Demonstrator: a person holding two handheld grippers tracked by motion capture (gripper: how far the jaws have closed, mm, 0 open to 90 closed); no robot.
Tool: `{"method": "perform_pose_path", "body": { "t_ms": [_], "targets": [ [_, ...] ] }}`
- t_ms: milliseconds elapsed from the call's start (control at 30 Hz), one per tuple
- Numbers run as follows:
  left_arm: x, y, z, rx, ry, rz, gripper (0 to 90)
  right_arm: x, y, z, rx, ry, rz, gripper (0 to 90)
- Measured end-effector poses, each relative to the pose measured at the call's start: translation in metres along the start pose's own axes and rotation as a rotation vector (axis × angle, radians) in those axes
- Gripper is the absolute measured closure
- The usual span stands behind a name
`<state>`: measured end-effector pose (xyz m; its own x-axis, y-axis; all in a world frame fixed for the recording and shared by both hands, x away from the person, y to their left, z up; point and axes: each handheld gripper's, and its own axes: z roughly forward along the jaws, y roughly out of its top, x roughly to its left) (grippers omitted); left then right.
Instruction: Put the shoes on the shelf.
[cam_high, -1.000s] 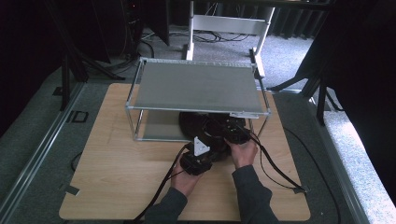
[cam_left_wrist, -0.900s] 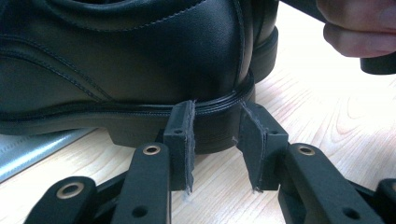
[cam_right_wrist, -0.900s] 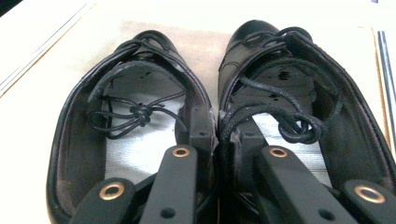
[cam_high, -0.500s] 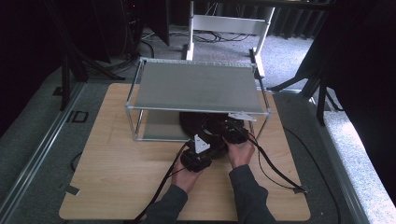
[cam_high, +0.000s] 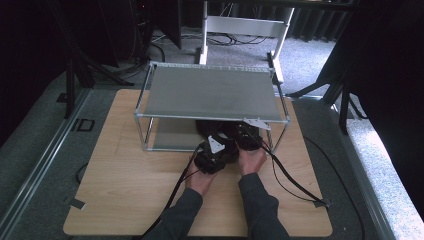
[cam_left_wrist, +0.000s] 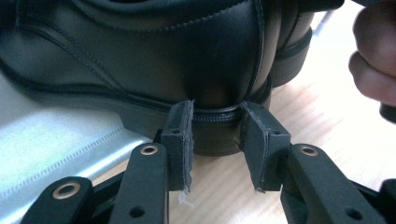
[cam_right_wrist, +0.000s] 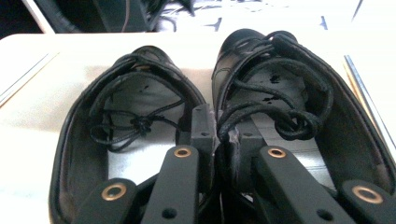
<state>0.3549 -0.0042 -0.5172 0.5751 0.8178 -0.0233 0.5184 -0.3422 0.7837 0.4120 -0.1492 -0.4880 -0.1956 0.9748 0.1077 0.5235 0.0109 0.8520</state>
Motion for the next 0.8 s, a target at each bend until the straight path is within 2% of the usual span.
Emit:
{"method": "perform_pose_path", "body": {
  "t_ms": [133,267,433,533,633,700,800],
  "targets": [
    [0.006,0.001,0.008,0.017,0.033,-0.009,65.2,0.004,0.000,0.003,-0.026,-0.027,0.031,84.0],
    [0.013,0.001,0.009,0.005,0.060,-0.026,65.4,0.009,-0.001,0.006,-0.065,-0.054,0.069,84.4],
    [0.018,0.001,0.007,0.010,0.066,-0.033,64.2,0.011,0.001,0.009,-0.047,-0.074,0.058,84.0],
    [0.016,-0.002,0.010,0.017,0.070,-0.024,63.6,0.010,0.001,0.009,-0.028,-0.071,0.030,82.0],
    [0.017,-0.003,0.010,0.015,0.063,-0.037,62.0,0.006,0.000,0.008,-0.035,-0.037,0.026,68.0],
    [0.017,-0.002,0.010,0.012,0.059,-0.041,60.5,0.004,0.000,0.006,-0.040,0.014,0.025,58.5],
    [0.017,-0.003,0.009,0.010,0.059,-0.043,58.4,0.000,-0.001,0.000,-0.043,0.050,0.033,53.5]
  ]
}}
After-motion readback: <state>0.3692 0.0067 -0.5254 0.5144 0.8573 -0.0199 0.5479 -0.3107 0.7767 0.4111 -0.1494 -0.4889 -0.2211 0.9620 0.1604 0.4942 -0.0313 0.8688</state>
